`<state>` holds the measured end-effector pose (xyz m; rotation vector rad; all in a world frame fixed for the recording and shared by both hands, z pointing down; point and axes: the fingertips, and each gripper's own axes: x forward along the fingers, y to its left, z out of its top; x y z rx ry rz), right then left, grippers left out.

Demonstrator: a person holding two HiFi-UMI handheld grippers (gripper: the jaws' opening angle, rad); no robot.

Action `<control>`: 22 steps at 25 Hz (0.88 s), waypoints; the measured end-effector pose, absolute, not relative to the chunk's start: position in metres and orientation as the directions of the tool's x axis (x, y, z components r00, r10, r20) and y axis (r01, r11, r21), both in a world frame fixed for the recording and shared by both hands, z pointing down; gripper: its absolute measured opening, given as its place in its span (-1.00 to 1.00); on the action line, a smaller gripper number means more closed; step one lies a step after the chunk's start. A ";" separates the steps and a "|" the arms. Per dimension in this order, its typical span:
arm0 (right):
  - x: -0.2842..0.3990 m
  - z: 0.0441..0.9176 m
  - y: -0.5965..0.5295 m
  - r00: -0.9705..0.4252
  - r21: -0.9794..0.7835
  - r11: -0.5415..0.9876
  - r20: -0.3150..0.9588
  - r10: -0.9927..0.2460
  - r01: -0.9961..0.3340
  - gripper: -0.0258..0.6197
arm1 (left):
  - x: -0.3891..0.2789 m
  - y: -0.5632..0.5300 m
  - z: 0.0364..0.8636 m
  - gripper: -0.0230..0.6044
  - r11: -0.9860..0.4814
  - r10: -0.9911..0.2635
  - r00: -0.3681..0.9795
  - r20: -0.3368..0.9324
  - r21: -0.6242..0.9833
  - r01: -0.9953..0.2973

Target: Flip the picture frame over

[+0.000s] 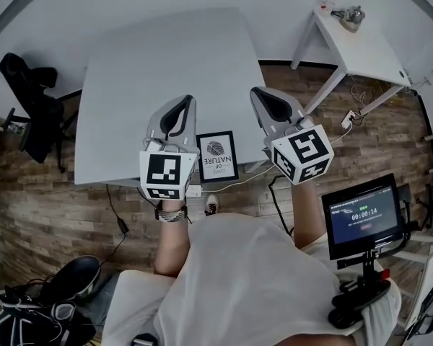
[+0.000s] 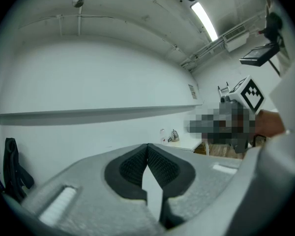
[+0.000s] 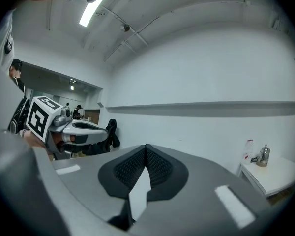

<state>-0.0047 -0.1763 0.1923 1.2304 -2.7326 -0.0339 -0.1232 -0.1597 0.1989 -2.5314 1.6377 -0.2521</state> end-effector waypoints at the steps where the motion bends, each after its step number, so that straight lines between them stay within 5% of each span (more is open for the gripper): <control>1: -0.006 0.189 -0.176 -0.656 0.084 0.665 0.117 -0.746 -0.742 -0.92 | -0.124 -0.160 0.196 -0.91 -0.408 -0.913 0.402 0.070 -0.192 -0.893; 22: -0.005 0.162 -0.183 -0.645 0.094 0.647 0.054 -0.762 -0.757 -0.92 | -0.114 -0.169 0.177 -0.91 -0.430 -0.900 0.433 0.043 -0.244 -0.869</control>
